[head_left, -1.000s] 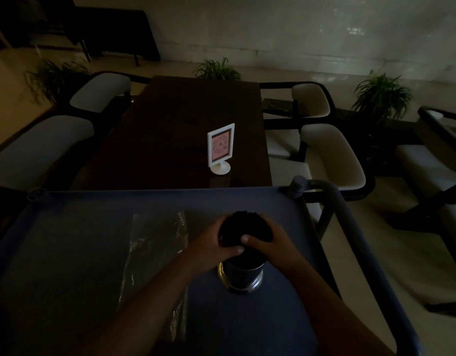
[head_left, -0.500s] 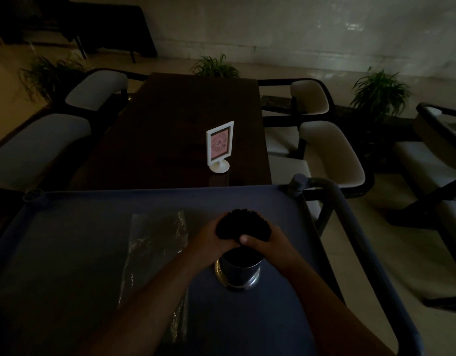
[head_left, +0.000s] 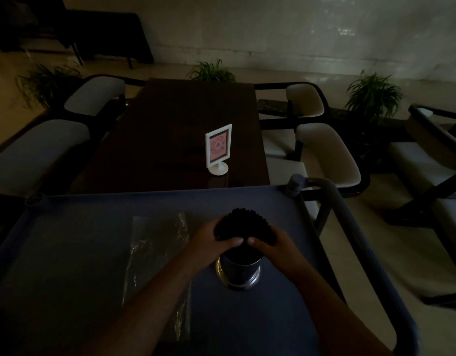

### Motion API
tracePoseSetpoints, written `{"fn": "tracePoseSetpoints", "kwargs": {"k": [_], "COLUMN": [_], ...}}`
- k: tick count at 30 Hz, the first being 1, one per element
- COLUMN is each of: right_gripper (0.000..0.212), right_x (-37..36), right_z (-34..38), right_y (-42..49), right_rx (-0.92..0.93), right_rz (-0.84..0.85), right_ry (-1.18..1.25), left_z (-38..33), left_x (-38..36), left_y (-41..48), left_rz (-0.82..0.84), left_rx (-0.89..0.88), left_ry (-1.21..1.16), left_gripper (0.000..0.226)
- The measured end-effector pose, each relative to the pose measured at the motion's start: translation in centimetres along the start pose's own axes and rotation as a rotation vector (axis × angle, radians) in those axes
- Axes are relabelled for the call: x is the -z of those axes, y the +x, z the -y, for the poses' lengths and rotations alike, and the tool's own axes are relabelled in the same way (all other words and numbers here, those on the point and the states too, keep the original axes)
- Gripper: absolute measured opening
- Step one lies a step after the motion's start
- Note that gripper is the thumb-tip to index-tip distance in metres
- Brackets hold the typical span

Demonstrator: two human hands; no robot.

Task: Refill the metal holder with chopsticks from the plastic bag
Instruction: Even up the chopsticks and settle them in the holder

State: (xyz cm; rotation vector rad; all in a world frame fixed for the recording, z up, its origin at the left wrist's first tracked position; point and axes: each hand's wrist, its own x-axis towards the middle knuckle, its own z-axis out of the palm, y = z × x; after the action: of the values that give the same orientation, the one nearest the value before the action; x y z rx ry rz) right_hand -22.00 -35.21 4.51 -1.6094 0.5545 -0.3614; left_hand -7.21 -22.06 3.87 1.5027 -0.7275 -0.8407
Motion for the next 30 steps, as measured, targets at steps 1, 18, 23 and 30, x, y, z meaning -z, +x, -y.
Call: {"fn": "tracePoseSetpoints", "kwargs": {"k": [1, 18, 23, 30], "right_gripper": [0.034, 0.06, 0.056, 0.051], "right_x": [-0.1, -2.0, -2.1, -2.4], "right_z": [-0.1, -1.2, -0.9, -0.5], "right_y": [-0.2, -1.8, -1.6, -0.8], "right_rx": [0.0, -0.055, -0.039, -0.009], "right_rz": [-0.005, -0.068, -0.077, -0.133], "right_ry": [0.003, 0.051, 0.046, 0.033], "left_z": [0.0, -0.4, -0.4, -1.1], "left_x": [0.0, -0.7, -1.1, -1.1], "left_y": [-0.2, -0.4, 0.0, 0.0], "left_rz": [-0.003, -0.084, -0.099, -0.06], "left_rx": [0.003, 0.009, 0.015, -0.013], "left_ry": [0.004, 0.154, 0.146, 0.118], "left_gripper": [0.048, 0.041, 0.046, 0.019]}}
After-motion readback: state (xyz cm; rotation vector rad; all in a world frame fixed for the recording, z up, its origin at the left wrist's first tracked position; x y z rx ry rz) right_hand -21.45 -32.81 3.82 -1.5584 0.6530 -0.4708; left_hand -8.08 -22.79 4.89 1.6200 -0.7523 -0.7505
